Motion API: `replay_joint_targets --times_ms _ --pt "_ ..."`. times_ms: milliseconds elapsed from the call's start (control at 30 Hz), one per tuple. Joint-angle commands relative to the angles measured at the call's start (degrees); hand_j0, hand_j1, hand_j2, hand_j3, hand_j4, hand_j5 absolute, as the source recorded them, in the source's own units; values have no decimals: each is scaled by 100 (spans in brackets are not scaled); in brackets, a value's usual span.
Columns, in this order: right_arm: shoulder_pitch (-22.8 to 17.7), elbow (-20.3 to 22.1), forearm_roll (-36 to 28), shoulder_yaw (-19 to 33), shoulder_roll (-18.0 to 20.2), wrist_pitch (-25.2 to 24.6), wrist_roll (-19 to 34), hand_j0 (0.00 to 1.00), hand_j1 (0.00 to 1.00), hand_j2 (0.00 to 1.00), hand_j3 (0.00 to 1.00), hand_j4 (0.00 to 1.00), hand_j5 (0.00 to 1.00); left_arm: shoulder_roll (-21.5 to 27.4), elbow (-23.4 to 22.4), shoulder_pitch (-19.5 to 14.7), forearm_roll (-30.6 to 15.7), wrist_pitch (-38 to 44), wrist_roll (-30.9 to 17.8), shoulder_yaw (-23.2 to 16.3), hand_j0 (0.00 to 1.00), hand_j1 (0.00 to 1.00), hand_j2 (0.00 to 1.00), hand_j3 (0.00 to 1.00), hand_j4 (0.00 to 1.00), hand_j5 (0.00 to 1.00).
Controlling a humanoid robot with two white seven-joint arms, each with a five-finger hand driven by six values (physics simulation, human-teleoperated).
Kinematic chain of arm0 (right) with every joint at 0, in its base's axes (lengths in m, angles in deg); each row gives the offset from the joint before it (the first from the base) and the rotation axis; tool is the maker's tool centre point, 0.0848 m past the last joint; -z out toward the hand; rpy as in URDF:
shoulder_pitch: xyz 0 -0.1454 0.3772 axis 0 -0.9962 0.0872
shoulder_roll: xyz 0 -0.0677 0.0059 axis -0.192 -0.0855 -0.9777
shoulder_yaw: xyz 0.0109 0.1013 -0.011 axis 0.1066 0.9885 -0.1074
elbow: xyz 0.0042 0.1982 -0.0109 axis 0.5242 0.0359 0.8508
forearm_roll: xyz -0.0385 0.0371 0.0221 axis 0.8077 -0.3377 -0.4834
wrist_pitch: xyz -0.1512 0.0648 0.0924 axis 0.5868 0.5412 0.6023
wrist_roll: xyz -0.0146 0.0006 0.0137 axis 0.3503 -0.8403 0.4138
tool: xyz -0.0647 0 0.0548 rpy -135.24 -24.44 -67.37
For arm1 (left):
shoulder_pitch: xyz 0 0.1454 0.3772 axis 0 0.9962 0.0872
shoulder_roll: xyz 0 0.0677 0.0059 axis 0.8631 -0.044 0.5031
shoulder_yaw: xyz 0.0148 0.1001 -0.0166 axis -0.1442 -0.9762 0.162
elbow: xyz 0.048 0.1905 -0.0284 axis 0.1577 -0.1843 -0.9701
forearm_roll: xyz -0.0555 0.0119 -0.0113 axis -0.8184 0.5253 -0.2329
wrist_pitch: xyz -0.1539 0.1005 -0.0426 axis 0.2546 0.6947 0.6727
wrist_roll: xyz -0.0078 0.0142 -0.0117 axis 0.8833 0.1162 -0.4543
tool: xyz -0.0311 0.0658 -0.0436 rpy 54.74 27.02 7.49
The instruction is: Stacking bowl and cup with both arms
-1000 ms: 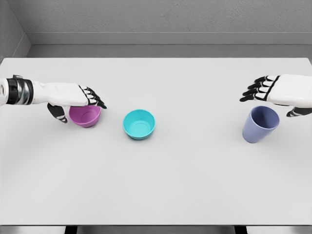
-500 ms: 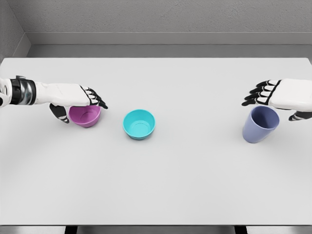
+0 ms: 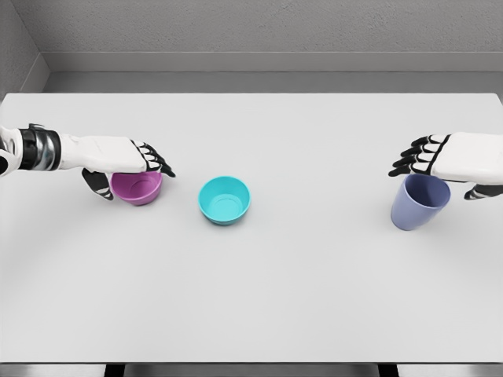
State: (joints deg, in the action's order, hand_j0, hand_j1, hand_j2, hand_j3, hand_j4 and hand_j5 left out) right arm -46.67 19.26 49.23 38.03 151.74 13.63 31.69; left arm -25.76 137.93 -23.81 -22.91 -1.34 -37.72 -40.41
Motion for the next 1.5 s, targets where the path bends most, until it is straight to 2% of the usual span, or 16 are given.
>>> replay_joint_targets --times_ms 0,1067,1233,1400,1467 --pt "0 3 -24 -9 -4 -14 -2 100 100 100 100 100 100 -1 -61 0 -24 12 2 5 100 100 100 100 100 100" --pt "0 -120 -6 -9 -48 -14 -2 100 100 100 100 100 100 -89 -184 9 -16 12 2 -83 100 100 100 100 100 100" --pt "0 -111 -6 -9 -48 -14 -2 100 100 100 100 100 100 -89 -176 9 2 12 2 -100 86 86 86 86 86 86" --pt "0 -111 -6 -9 -48 -14 -2 100 100 100 100 100 100 -89 -167 9 28 12 2 -127 66 66 66 66 66 66" --pt "0 -111 -6 -9 -48 -14 -2 100 100 100 100 100 100 -89 -167 9 28 12 2 -127 61 61 61 61 61 61"
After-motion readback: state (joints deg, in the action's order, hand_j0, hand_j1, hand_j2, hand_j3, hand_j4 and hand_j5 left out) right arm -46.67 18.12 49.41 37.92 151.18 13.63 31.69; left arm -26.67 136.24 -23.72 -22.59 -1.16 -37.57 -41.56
